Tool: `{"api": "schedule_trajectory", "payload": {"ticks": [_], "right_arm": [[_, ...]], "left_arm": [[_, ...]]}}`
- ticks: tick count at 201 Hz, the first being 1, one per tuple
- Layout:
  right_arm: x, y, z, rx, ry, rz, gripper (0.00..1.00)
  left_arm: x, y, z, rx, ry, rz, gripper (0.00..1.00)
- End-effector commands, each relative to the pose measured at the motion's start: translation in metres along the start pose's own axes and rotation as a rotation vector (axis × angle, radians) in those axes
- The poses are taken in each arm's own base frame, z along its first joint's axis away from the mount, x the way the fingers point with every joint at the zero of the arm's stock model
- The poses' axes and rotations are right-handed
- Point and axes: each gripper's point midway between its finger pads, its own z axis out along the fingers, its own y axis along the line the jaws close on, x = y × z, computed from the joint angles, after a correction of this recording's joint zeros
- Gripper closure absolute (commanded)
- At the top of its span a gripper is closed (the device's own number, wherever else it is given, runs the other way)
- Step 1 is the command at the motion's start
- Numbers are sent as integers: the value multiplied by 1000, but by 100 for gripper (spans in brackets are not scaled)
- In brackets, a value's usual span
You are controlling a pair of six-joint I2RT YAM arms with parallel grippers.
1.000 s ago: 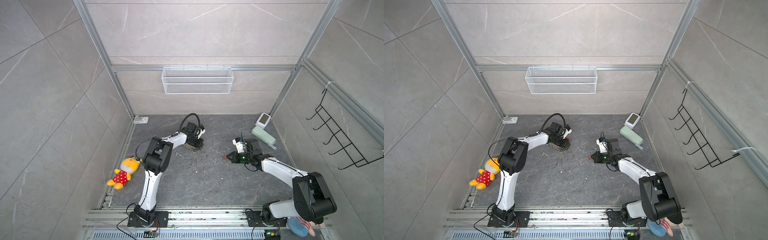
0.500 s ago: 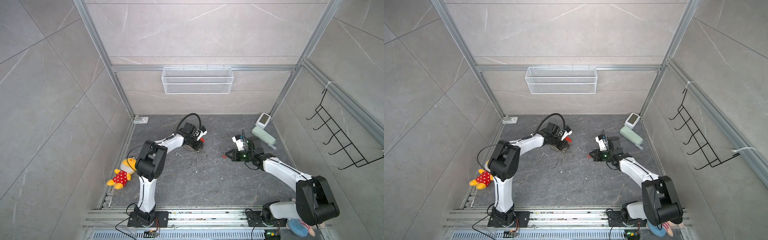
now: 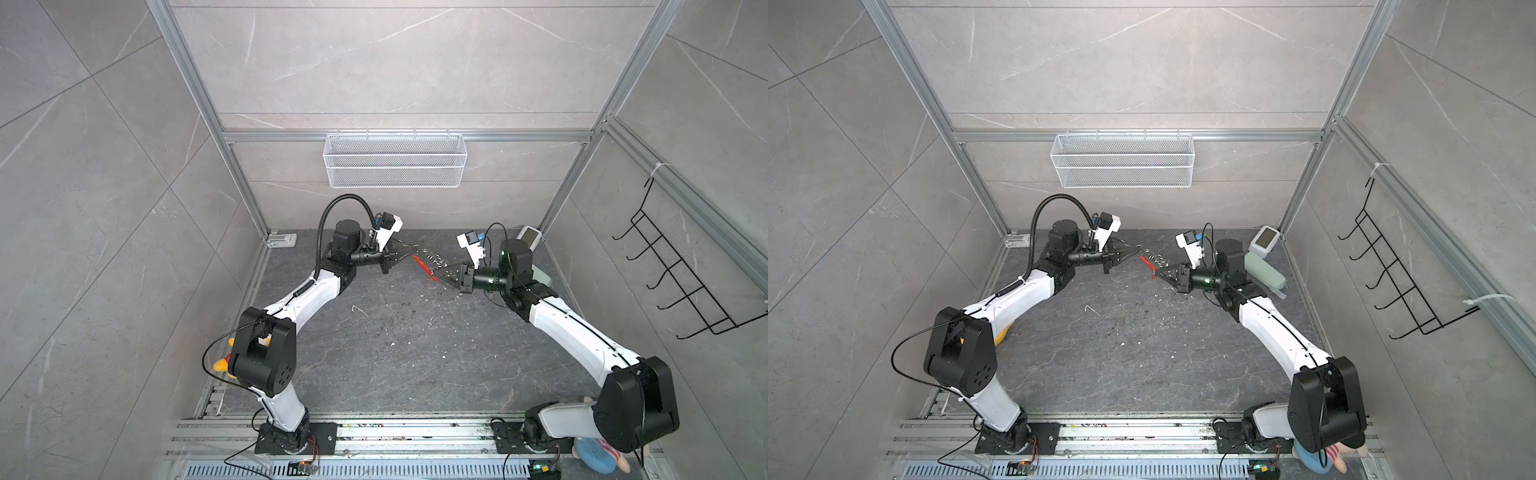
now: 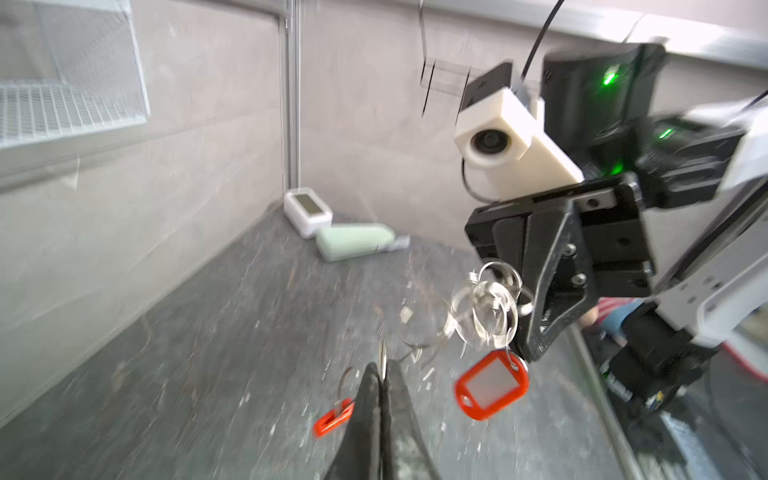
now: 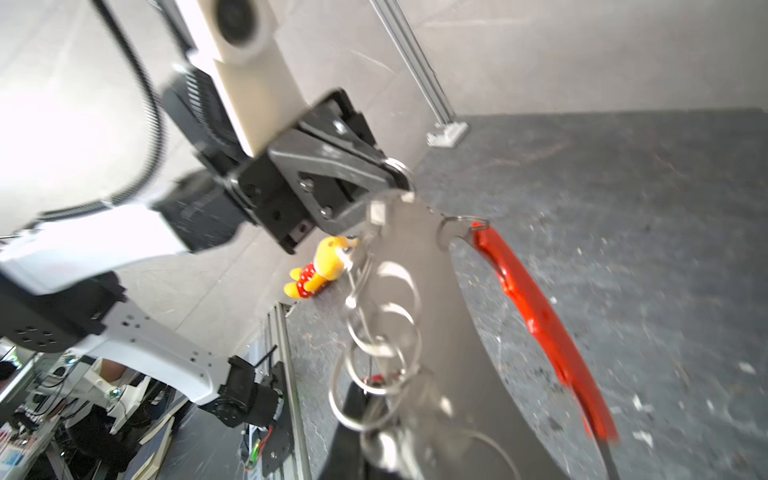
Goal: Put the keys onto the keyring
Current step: 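Lift the keyring plate with the left gripper while the right gripper rises toward it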
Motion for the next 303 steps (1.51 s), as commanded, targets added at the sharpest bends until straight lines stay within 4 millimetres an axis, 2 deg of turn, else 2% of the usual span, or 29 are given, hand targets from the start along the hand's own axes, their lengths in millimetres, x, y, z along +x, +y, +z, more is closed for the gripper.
{"api": "schedule_trajectory", "payload": {"ticks": [1, 30, 56, 92, 109, 170, 216, 244, 267, 303], "right_arm": [[-24, 28, -3, -88, -40, -50, 100], [-27, 36, -8, -95, -42, -64, 100], [-26, 36, -10, -69, -44, -77, 100], [-32, 23, -9, 2, -56, -82, 100], [-37, 15, -7, 22, -67, -82, 100], [-59, 22, 1, -63, -114, -86, 100], [-53, 33, -9, -29, -85, -127, 100], [-52, 28, -16, 36, -83, -147, 100], [-56, 23, -8, 14, -66, -126, 100], [-73, 25, 8, -53, -87, -117, 100]], "left_arm": [[-58, -27, -11, 141, -183, 85, 100], [-63, -19, -15, 147, -222, 60, 100], [-64, -16, -17, 158, -244, 44, 100], [-72, -17, -20, 211, -287, 13, 100], [-77, -16, -21, 234, -307, -26, 100], [-77, -9, -19, 233, -320, -79, 100], [-75, -3, -18, 212, -336, -100, 100], [-75, -2, -18, 210, -339, -102, 100], [-75, -2, -16, 207, -346, -115, 100], [-71, -7, -10, 214, -347, -131, 100]]}}
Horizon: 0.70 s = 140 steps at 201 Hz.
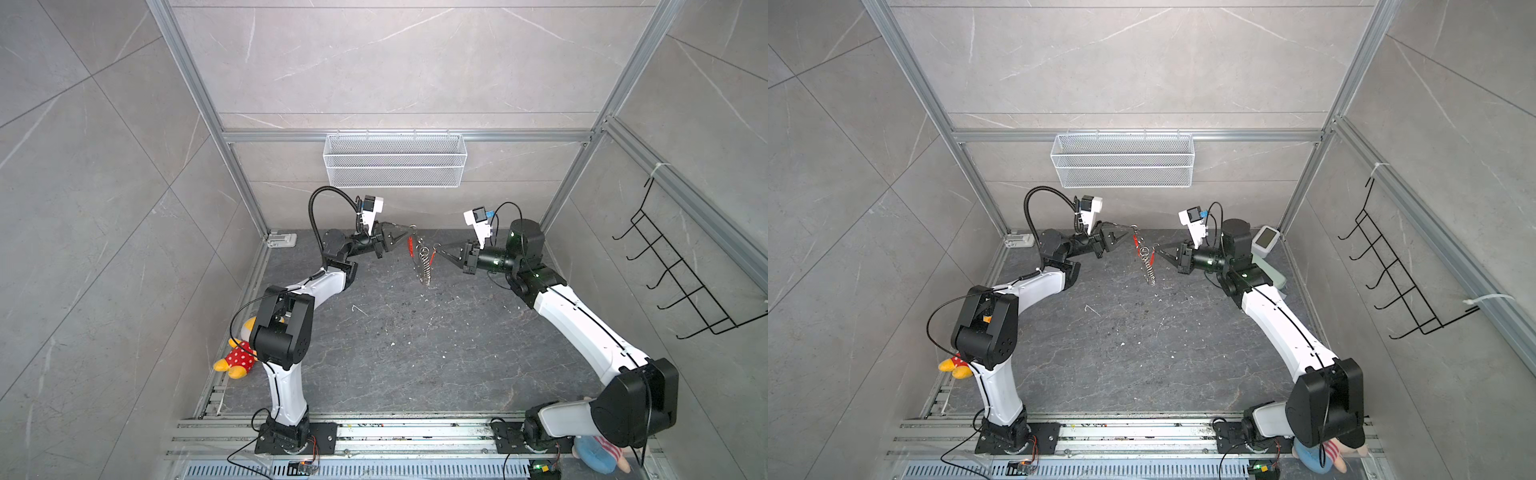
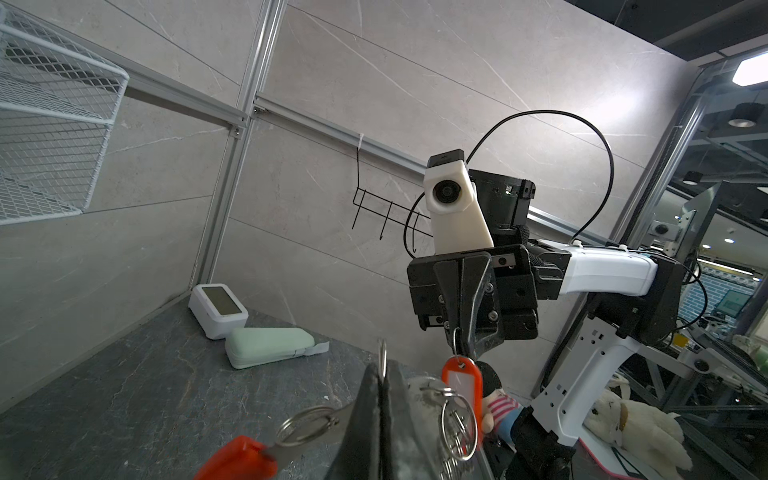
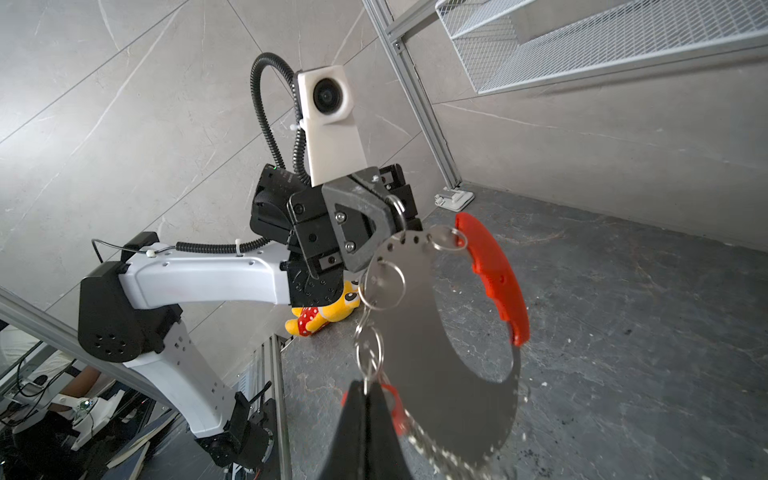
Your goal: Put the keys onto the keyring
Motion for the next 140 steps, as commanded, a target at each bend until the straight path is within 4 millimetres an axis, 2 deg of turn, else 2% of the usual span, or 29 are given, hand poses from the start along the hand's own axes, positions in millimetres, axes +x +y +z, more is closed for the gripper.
{"api": "schedule_trajectory", "payload": {"ticks": [1, 46, 92, 140], "right_arm": [[-12, 3, 12, -48, -11, -4, 100], [-14, 13, 33, -113, 14, -8, 100], [-12, 15, 30, -109, -4, -8, 100], [-11, 2, 34, -71, -2, 22, 100]], "left_arm": [[-13, -13, 6, 25, -53, 71, 100], [0, -25, 15, 57, -28, 85, 100], [7, -33, 13, 58, -20, 130, 100], [5, -39, 13, 64, -20, 142, 100]]}}
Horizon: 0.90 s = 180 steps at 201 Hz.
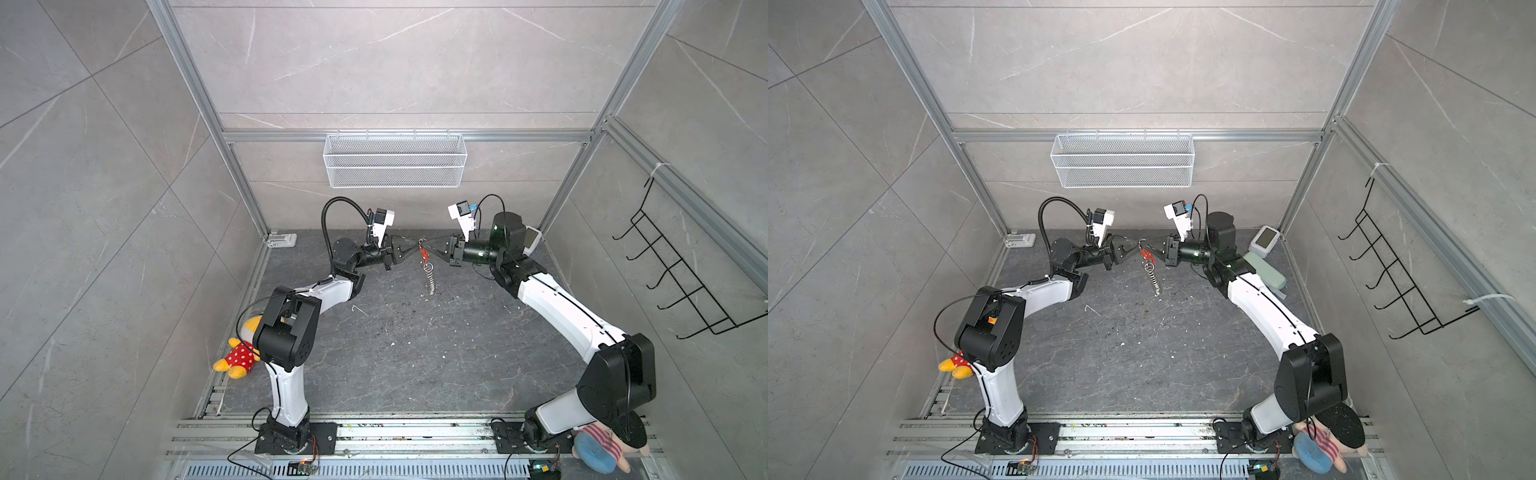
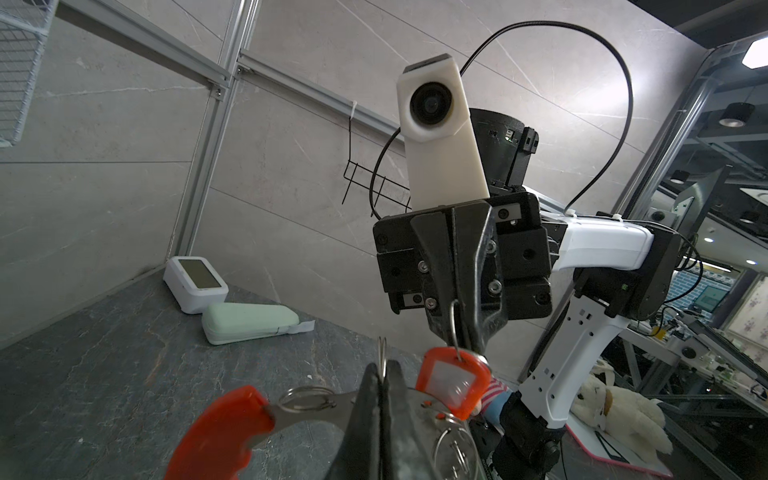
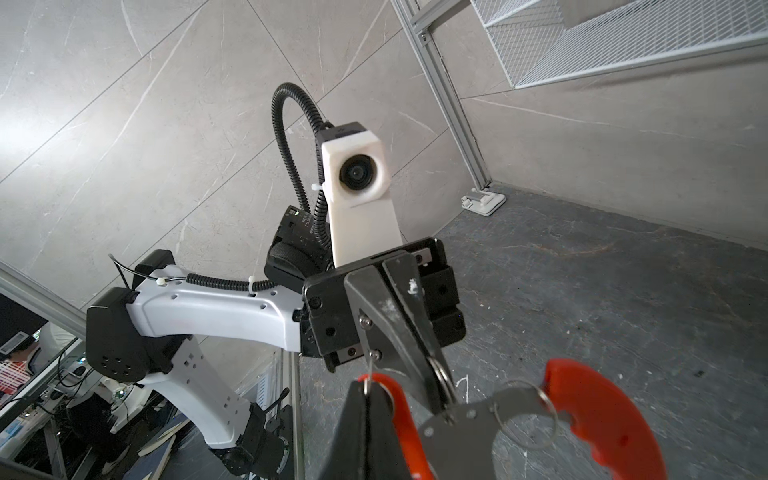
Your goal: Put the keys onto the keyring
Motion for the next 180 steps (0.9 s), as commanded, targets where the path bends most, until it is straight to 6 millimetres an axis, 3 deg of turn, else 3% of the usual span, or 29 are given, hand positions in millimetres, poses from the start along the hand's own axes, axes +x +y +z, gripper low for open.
{"api": "schedule_trajectory", "payload": {"ticks": [1, 72, 157, 180], "right_arm": [[-6, -1, 0, 8, -17, -2, 100], [1, -27, -3, 87, -4, 83, 100], [-4, -37, 0, 97, 3, 144, 100], [-2, -49, -2, 110, -5, 196, 100]], "left_arm": [[-34, -35, 2, 51, -54, 179, 100], [-38, -39, 1, 48, -63, 214, 100], [-34, -49, 6, 83, -41, 259, 100], [-34, -53, 6, 90, -39, 287, 100]]}}
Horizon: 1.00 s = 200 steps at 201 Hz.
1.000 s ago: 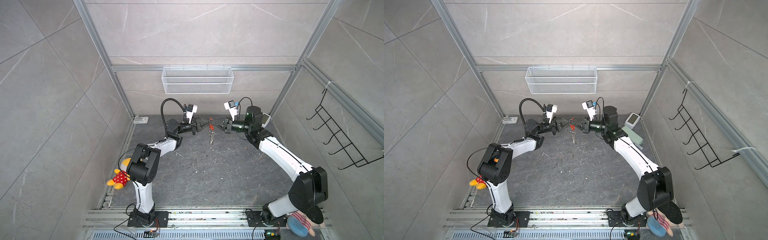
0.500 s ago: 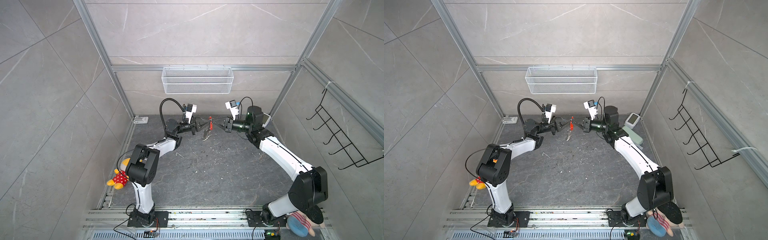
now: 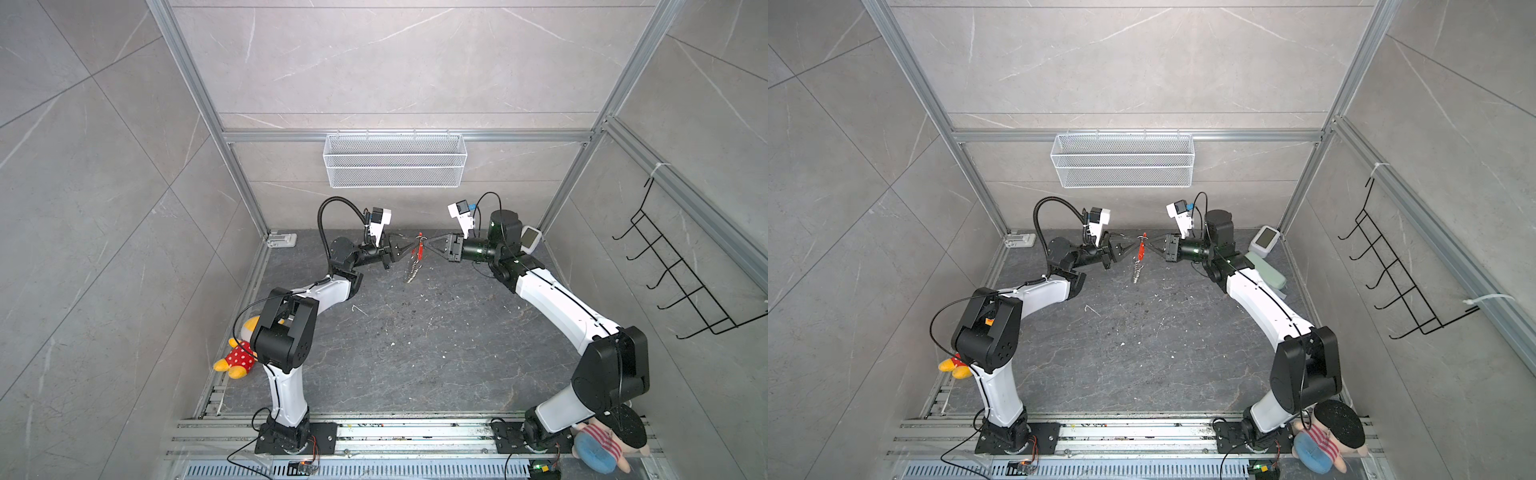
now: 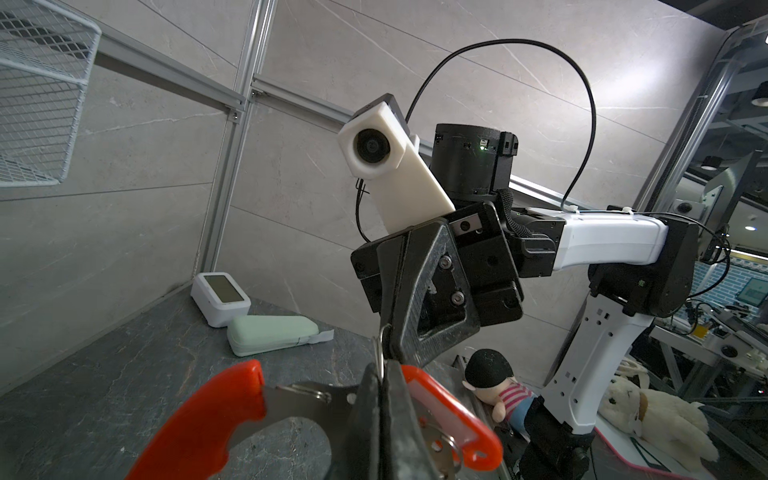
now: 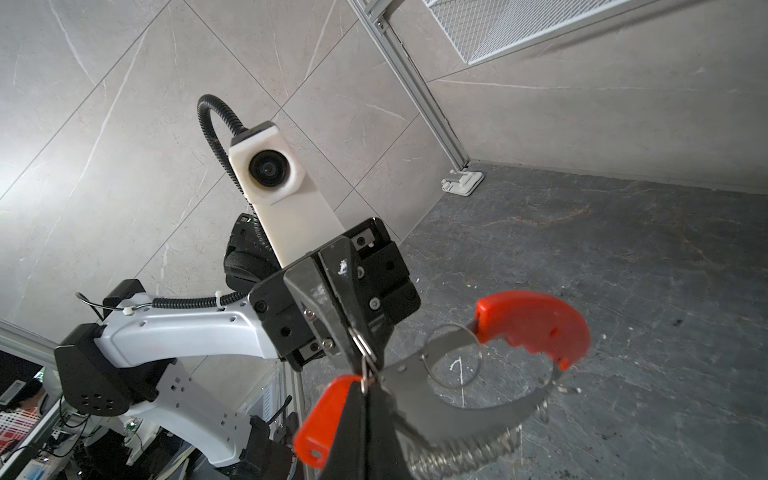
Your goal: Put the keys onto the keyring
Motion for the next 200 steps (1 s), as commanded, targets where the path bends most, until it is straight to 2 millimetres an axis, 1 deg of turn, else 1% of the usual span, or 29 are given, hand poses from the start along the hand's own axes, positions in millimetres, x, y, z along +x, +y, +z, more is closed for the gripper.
{"api": "schedule_trajectory", "payload": {"ticks": [1, 23, 48, 79, 101, 120, 128, 141, 143, 145, 165, 173, 200], "right_arm": [[-8, -20, -1, 42, -23, 70, 100], [-2, -34, -4, 49, -31, 119, 100], [4, -40, -6, 47, -30, 149, 100], [10, -39, -7, 42, -22, 157, 100], [12, -38, -11, 48, -21, 153, 100], [18, -44, -21, 110, -23, 138, 100], [24, -51, -26, 167, -18, 130, 100], [42, -64, -37, 278, 25, 109, 100], [46, -70, -39, 315, 35, 112, 100], [46, -71, -41, 324, 34, 107, 100], [82, -95, -60, 491, 128, 101, 100], [97, -103, -68, 546, 164, 114, 100], [140, -127, -93, 723, 276, 190, 100]], "left_arm": [[-32, -50, 6, 108, -30, 216, 100], [-36, -55, 6, 111, -37, 247, 100], [-41, -58, 6, 113, -44, 273, 100], [-45, -58, 7, 106, -58, 277, 100], [-45, -55, 8, 103, -59, 259, 100], [-43, -51, 8, 99, -59, 239, 100], [-42, -49, 8, 95, -57, 235, 100], [-38, -43, 6, 83, -51, 217, 100], [-37, -43, 6, 82, -50, 215, 100], [-37, -42, 5, 80, -50, 215, 100], [-30, -36, 2, 60, -40, 204, 100], [-26, -34, 2, 55, -32, 203, 100], [-13, -26, -1, 17, 18, 192, 100]]}}
